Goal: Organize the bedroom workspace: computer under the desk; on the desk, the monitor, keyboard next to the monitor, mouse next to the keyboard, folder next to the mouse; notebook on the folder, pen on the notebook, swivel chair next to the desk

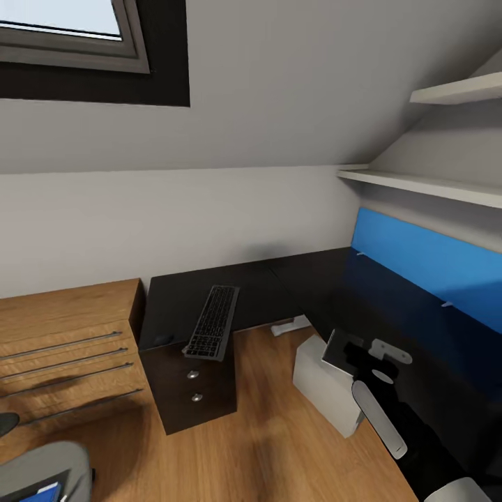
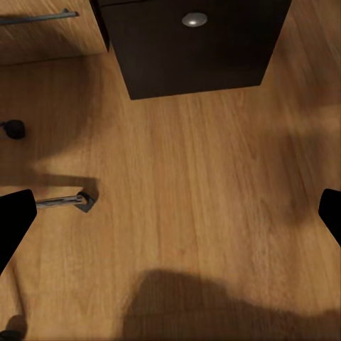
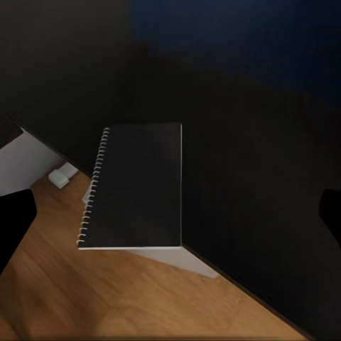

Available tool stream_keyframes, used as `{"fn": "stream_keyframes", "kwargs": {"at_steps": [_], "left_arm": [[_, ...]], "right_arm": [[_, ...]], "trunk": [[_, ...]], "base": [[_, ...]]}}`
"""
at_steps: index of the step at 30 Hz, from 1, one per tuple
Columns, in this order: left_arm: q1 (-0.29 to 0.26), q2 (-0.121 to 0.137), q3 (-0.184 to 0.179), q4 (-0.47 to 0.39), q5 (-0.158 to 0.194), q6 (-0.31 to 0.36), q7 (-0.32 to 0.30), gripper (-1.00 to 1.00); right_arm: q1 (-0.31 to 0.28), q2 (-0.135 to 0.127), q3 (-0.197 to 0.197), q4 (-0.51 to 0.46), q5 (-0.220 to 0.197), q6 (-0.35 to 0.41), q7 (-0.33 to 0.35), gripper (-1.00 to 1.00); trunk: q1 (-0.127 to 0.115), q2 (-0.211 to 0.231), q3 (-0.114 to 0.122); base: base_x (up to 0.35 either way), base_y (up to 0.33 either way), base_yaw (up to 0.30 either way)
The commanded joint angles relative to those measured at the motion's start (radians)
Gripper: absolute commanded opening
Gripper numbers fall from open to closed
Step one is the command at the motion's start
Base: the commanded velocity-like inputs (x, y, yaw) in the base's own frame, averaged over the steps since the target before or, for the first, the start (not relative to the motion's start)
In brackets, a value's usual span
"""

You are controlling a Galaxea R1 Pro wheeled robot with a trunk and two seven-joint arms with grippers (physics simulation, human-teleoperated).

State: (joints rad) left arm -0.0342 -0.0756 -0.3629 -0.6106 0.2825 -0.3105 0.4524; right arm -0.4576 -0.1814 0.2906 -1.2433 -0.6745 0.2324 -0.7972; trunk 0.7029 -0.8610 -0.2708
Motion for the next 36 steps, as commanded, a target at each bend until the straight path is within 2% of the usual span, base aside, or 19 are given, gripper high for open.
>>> {"fn": "stream_keyframes", "kwargs": {"at_steps": [1, 6, 12, 14, 15, 18, 19, 20, 23, 27, 30, 31, 36], "left_arm": [[-0.001, 0.001, -0.007, 0.000, 0.010, -0.006, 0.006, 1.00], [-0.001, 0.002, -0.006, 0.000, 0.010, -0.008, 0.006, 1.00], [-0.001, 0.002, 0.005, -0.006, 0.010, -0.008, 0.004, 1.00], [-0.001, 0.002, 0.009, -0.009, 0.010, -0.007, 0.003, 1.00], [-0.001, 0.002, 0.011, -0.011, 0.010, -0.007, 0.002, 1.00], [-0.001, 0.002, 0.014, -0.012, 0.010, -0.007, 0.002, 1.00], [-0.001, 0.002, 0.015, -0.012, 0.010, -0.006, 0.002, 1.00], [-0.001, 0.002, 0.015, -0.013, 0.010, -0.005, 0.002, 1.00], [-0.001, 0.002, 0.015, -0.013, 0.010, -0.003, 0.001, 1.00], [-0.001, 0.001, 0.014, -0.015, 0.010, -0.003, 0.000, 1.00], [-0.001, -0.001, 0.013, -0.024, 0.010, -0.002, 0.000, 1.00], [-0.001, -0.003, 0.012, -0.036, 0.010, 0.000, 0.000, 1.00], [-0.001, -0.004, 0.013, -0.051, 0.012, 0.002, 0.000, 1.00]], "right_arm": [[-0.001, -0.001, 0.003, -0.001, -0.004, 0.005, -0.007, 1.00], [-0.001, 0.010, 0.002, -0.002, -0.017, -0.003, -0.007, 1.00], [-0.001, 0.011, 0.003, -0.004, -0.078, -0.026, -0.007, 1.00], [-0.001, 0.012, 0.004, -0.007, -0.105, -0.033, -0.007, 1.00], [-0.001, 0.015, 0.003, -0.012, -0.136, -0.038, -0.006, 1.00], [-0.001, 0.025, 0.001, -0.030, -0.194, -0.042, -0.004, 1.00], [-0.001, 0.031, -0.001, -0.042, -0.237, -0.044, 0.000, 1.00], [-0.001, 0.036, -0.001, -0.049, -0.290, -0.045, 0.019, 1.00], [0.003, 0.042, 0.001, -0.050, -0.370, -0.046, 0.079, 1.00], [0.028, 0.046, 0.002, -0.050, -0.410, -0.043, 0.165, 1.00], [0.043, 0.047, 0.002, -0.052, -0.420, -0.038, 0.212, 1.00], [0.054, 0.046, 0.002, -0.049, -0.425, -0.030, 0.254, 1.00], [0.067, 0.043, -0.002, -0.042, -0.442, 0.008, 0.305, 1.00]], "trunk": [[0.000, -0.001, -0.001], [0.000, -0.001, -0.001], [0.000, -0.001, -0.001], [0.000, -0.001, -0.001], [0.000, -0.001, -0.001], [0.000, -0.001, -0.001], [0.000, -0.001, -0.001], [0.000, -0.001, -0.001], [0.000, -0.001, -0.001], [0.000, -0.001, -0.001], [0.000, -0.001, -0.001], [0.000, -0.001, -0.001], [0.019, -0.036, -0.017]], "base": [[-0.005, 0.002, 0.000], [0.000, 0.000, 0.000], [0.000, 0.000, 0.000], [0.000, 0.000, 0.000], [0.000, 0.000, 0.000], [0.000, 0.000, 0.000], [0.000, 0.000, 0.000], [0.000, 0.000, 0.000], [0.000, 0.000, 0.000], [0.000, 0.000, 0.000], [0.000, 0.000, 0.000], [0.000, 0.000, 0.000], [0.000, 0.000, 0.000]]}}
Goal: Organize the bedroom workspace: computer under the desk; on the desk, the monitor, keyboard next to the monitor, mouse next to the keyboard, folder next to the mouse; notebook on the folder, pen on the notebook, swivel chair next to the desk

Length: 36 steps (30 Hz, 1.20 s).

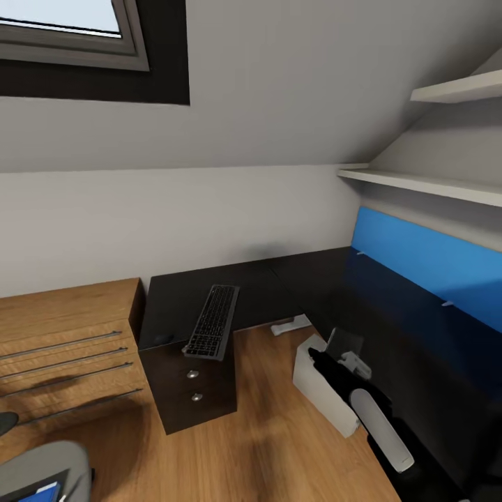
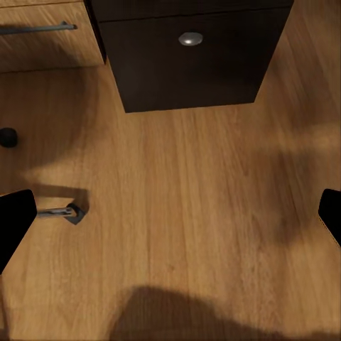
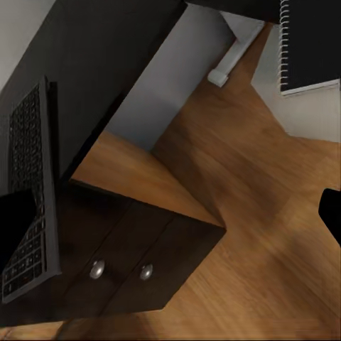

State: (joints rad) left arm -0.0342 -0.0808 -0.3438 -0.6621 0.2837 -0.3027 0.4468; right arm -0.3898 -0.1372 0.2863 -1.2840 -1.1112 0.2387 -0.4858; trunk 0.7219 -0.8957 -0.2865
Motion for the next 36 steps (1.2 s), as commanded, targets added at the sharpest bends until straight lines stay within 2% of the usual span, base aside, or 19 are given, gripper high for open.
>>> {"fn": "stream_keyframes", "kwargs": {"at_steps": [1, 6, 8, 10, 14, 15, 16, 20, 28, 29, 32, 33, 36], "left_arm": [[-0.001, 0.001, -0.006, -0.001, 0.011, -0.006, 0.006, 1.00], [-0.001, 0.001, -0.005, -0.002, 0.011, -0.006, 0.007, 1.00], [-0.001, 0.001, -0.005, -0.002, 0.011, -0.006, 0.007, 1.00], [-0.001, 0.001, -0.005, -0.002, 0.011, -0.006, 0.007, 1.00], [-0.001, 0.001, -0.004, -0.001, 0.011, -0.006, 0.007, 1.00], [-0.001, 0.002, -0.004, -0.001, 0.011, -0.006, 0.007, 1.00], [-0.001, 0.002, -0.004, -0.001, 0.011, -0.006, 0.007, 1.00], [-0.001, 0.002, -0.004, -0.001, 0.010, -0.006, 0.007, 1.00], [-0.001, 0.001, -0.004, -0.001, 0.009, -0.006, 0.007, 1.00], [-0.001, 0.002, -0.004, -0.001, 0.009, -0.006, 0.007, 1.00], [-0.001, 0.002, -0.004, -0.001, 0.009, -0.006, 0.007, 1.00], [-0.001, 0.002, -0.004, -0.001, 0.009, -0.006, 0.007, 1.00], [-0.001, 0.002, -0.004, -0.001, 0.009, -0.006, 0.007, 1.00]], "right_arm": [[0.000, -0.002, 0.001, -0.001, -0.013, 0.008, -0.005, 1.00], [0.003, -0.003, -0.001, 0.003, -0.096, 0.029, 0.004, 1.00], [0.004, 0.004, 0.002, 0.031, -0.118, 0.009, 0.026, 1.00], [0.004, 0.006, 0.003, 0.053, -0.120, -0.016, 0.047, 1.00], [0.005, 0.010, 0.006, 0.098, -0.124, -0.111, 0.154, 1.00], [0.005, 0.010, 0.006, 0.117, -0.126, -0.148, 0.211, 1.00], [0.004, 0.011, 0.005, 0.170, -0.131, -0.201, 0.315, 1.00], [0.005, 0.011, 0.002, 0.216, -0.136, -0.231, 0.388, 1.00], [0.005, 0.014, 0.003, 0.232, -0.137, -0.245, 0.412, 1.00], [0.005, 0.026, 0.005, 0.233, -0.131, -0.249, 0.411, 1.00], [0.005, 0.042, 0.006, 0.235, -0.126, -0.255, 0.409, 1.00], [0.005, 0.071, 0.005, 0.255, -0.126, -0.298, 0.408, 1.00], [0.004, 0.100, 0.002, 0.294, -0.125, -0.347, 0.408, 1.00]], "trunk": [[0.004, -0.008, -0.005], [0.023, -0.043, -0.020], [0.031, -0.057, -0.026], [0.039, -0.071, -0.033], [0.054, -0.099, -0.045], [0.058, -0.106, -0.048], [0.062, -0.113, -0.052], [0.077, -0.141, -0.064], [0.108, -0.197, -0.089], [0.111, -0.204, -0.092], [0.123, -0.225, -0.102], [0.127, -0.232, -0.105], [0.138, -0.253, -0.114]], "base": [[0.000, 0.000, 0.000], [0.000, 0.000, 0.000], [0.000, 0.000, 0.000], [0.000, 0.000, 0.000], [0.000, 0.000, 0.000], [0.000, 0.000, 0.000], [0.000, 0.000, 0.000], [0.000, 0.000, 0.000], [0.000, 0.000, 0.000], [0.000, 0.000, 0.000], [0.000, 0.000, 0.000], [0.000, 0.000, 0.000], [0.000, 0.000, 0.000]]}}
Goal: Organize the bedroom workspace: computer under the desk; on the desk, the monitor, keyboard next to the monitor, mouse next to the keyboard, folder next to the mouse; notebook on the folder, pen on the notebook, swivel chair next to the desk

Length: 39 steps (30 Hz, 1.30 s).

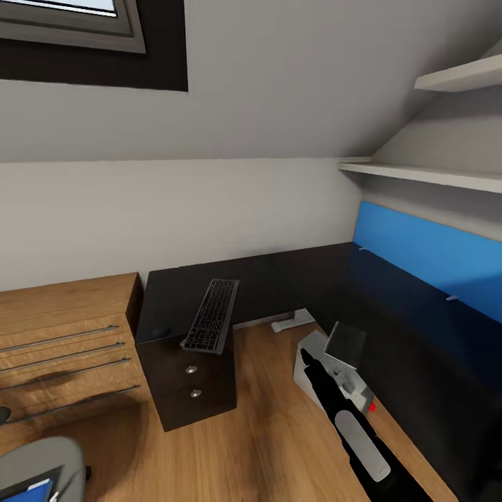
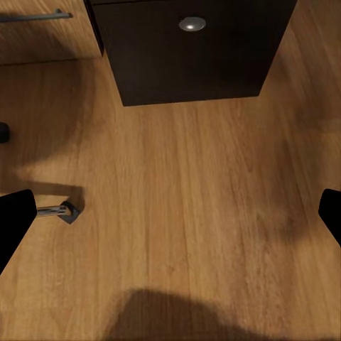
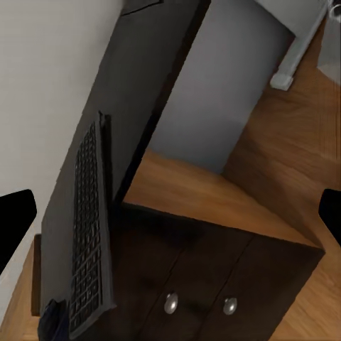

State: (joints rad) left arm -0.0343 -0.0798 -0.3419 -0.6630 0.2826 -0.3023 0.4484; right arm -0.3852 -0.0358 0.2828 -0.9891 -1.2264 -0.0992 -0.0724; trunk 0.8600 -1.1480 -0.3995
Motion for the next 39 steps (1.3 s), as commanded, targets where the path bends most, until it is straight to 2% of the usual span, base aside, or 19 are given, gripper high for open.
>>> {"fn": "stream_keyframes", "kwargs": {"at_steps": [1, 3, 7, 10, 14, 15, 25, 31, 39], "left_arm": [[-0.001, 0.001, -0.006, 0.000, 0.010, -0.006, 0.006, 1.00], [-0.001, 0.001, -0.006, 0.000, 0.010, -0.006, 0.006, 1.00], [-0.001, 0.001, -0.006, 0.000, 0.010, -0.006, 0.006, 1.00], [-0.001, 0.001, -0.006, 0.000, 0.010, -0.006, 0.006, 1.00], [-0.001, 0.001, -0.006, 0.000, 0.010, -0.006, 0.006, 1.00], [-0.001, 0.001, -0.006, 0.000, 0.010, -0.006, 0.006, 1.00], [-0.001, 0.002, -0.005, 0.000, 0.011, -0.006, 0.005, 1.00], [-0.001, 0.003, -0.005, 0.000, 0.012, -0.006, 0.004, 1.00], [-0.001, 0.002, -0.005, 0.000, 0.012, -0.006, 0.004, 1.00]], "right_arm": [[-0.002, 0.018, 0.005, 0.033, -0.010, -0.046, -0.006, 1.00], [-0.005, 0.059, 0.003, 0.108, -0.011, -0.129, -0.006, 1.00], [-0.006, 0.096, 0.003, 0.145, -0.010, -0.203, -0.006, 1.00], [-0.006, 0.121, 0.004, 0.180, -0.011, -0.284, -0.006, 1.00], [-0.006, 0.132, 0.004, 0.192, -0.013, -0.320, -0.006, 1.00], [-0.006, 0.140, 0.003, 0.207, -0.016, -0.363, -0.007, 1.00], [-0.007, 0.154, 0.002, 0.255, -0.019, -0.529, -0.004, 1.00], [-0.007, 0.155, 0.000, 0.256, -0.021, -0.560, -0.001, 1.00], [-0.008, 0.155, -0.025, 0.254, -0.022, -0.601, 0.000, 1.00]], "trunk": [[0.004, -0.008, -0.004], [0.012, -0.022, -0.011], [0.027, -0.050, -0.023], [0.038, -0.071, -0.033], [0.054, -0.099, -0.045], [0.058, -0.106, -0.048], [0.096, -0.176, -0.080], [0.119, -0.218, -0.098], [0.150, -0.274, -0.123]], "base": [[0.000, 0.000, 0.000], [0.000, 0.000, 0.000], [0.000, 0.000, 0.000], [0.000, 0.000, 0.000], [0.000, 0.000, 0.000], [0.000, 0.000, 0.000], [0.000, 0.000, 0.000], [0.000, 0.000, 0.000], [0.000, 0.000, 0.000]]}}
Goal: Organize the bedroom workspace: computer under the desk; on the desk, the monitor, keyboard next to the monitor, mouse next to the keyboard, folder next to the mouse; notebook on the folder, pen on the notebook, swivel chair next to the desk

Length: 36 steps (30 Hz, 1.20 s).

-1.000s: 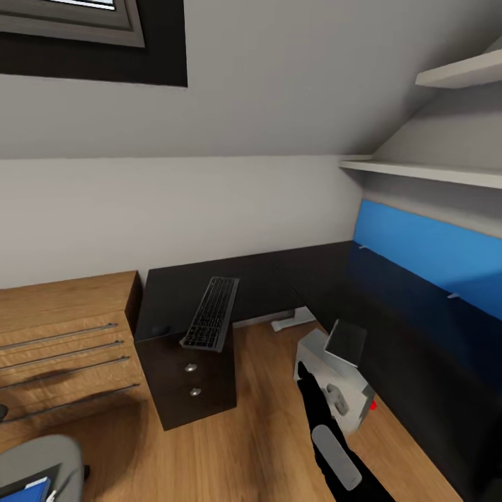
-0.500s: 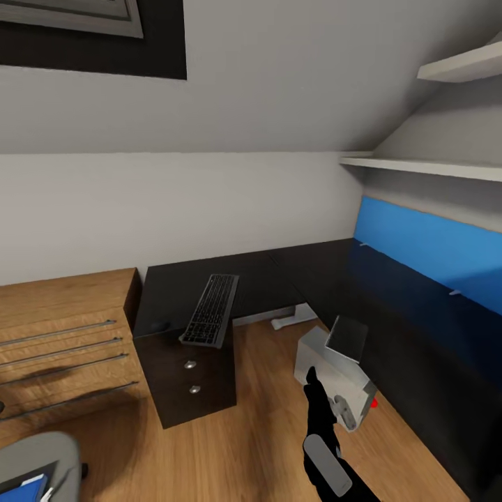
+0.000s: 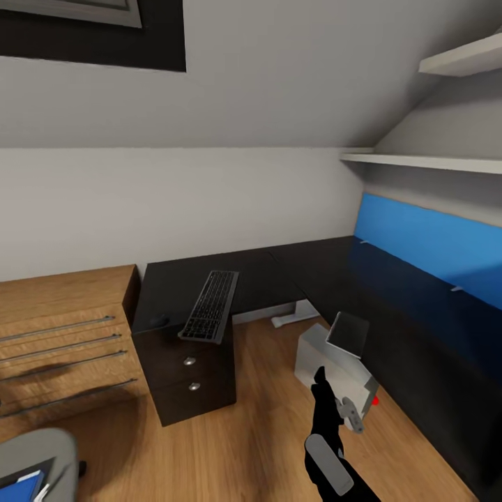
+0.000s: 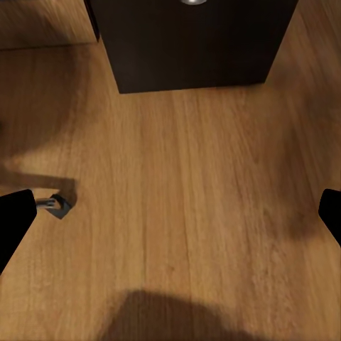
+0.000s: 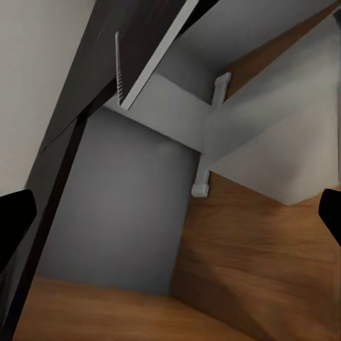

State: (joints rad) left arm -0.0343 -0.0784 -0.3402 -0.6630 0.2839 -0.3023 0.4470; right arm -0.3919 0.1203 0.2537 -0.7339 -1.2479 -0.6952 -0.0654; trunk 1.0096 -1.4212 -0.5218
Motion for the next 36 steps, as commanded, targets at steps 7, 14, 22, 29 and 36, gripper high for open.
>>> {"fn": "stream_keyframes", "kwargs": {"at_steps": [7, 14, 22, 29, 36], "left_arm": [[-0.001, 0.000, -0.006, 0.000, 0.010, -0.006, 0.006, 1.00], [-0.001, 0.000, -0.008, 0.000, 0.011, -0.005, 0.006, 1.00], [-0.001, -0.001, -0.010, 0.000, 0.011, 0.003, 0.003, 1.00], [-0.001, 0.001, -0.009, -0.195, 0.109, 0.349, 0.000, 1.00], [-0.001, 0.005, 0.012, -0.605, 0.215, 0.812, 0.003, 1.00]], "right_arm": [[-0.001, 0.000, -0.019, -0.011, -0.001, -0.024, -0.006, 1.00], [-0.001, 0.011, -0.026, -0.080, -0.002, -0.142, -0.005, 1.00], [-0.001, 0.014, -0.026, -0.113, -0.002, -0.192, -0.006, 1.00], [-0.001, 0.016, -0.025, -0.129, -0.004, -0.196, -0.008, 1.00], [-0.001, 0.015, -0.024, -0.130, -0.003, -0.196, -0.007, 1.00]], "trunk": [[0.027, -0.050, -0.023], [0.054, -0.099, -0.045], [0.084, -0.155, -0.070], [0.111, -0.204, -0.092], [0.138, -0.253, -0.114]], "base": [[0.000, 0.000, 0.000], [0.000, 0.000, 0.000], [0.000, 0.000, 0.000], [0.000, 0.000, 0.000], [0.000, 0.000, 0.000]]}}
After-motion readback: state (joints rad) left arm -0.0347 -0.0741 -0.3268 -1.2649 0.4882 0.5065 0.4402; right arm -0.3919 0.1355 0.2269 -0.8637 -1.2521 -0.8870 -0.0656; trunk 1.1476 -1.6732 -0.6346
